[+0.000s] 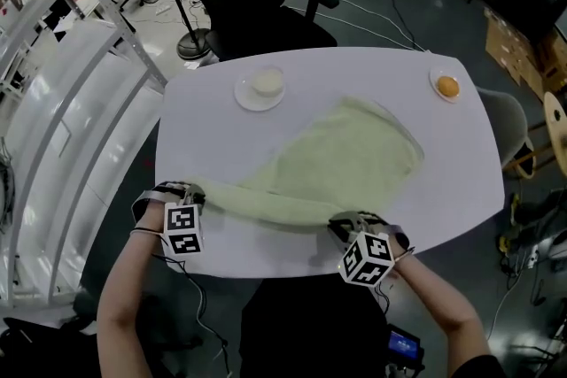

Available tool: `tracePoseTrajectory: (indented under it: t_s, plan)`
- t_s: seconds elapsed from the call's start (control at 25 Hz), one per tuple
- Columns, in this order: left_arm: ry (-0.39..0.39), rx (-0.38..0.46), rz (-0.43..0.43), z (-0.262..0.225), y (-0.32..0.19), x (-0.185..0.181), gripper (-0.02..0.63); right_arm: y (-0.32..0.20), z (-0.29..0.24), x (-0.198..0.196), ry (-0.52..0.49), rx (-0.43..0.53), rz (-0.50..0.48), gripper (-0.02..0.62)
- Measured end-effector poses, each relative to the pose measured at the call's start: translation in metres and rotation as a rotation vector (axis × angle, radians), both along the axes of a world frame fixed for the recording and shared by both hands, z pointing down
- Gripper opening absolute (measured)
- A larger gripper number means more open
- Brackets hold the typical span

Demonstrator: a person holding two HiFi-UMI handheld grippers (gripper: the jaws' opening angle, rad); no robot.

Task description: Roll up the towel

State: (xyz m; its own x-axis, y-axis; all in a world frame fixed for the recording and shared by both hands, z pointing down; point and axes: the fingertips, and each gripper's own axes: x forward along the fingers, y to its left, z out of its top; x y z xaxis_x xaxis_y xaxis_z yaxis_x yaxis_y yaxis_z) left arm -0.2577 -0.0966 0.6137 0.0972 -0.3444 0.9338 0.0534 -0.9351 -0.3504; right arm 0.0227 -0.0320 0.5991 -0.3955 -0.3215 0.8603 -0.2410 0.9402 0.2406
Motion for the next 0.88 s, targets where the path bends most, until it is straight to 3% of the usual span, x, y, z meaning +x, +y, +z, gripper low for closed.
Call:
tracePoseTrajectory:
  t_s: [0.4,0.64,0.88]
  plan:
    - [0.015,0.034,-0.01,-0.003,0.027,-0.008,0.029,0.013,-0.018,-0.003,0.018,0.041,-0.018,0.029]
    - [0.003,0.02,0.012,0.005,0.062,-0.017,0.029,0.049,-0.008,-0.011,0.02,-0.002,-0.028,0.029]
    - [-0.001,-0.027,-0.021,0.016,0.091,-0.034,0.029,0.085,0.006,-0.027,-0.004,-0.079,-0.049,0.028]
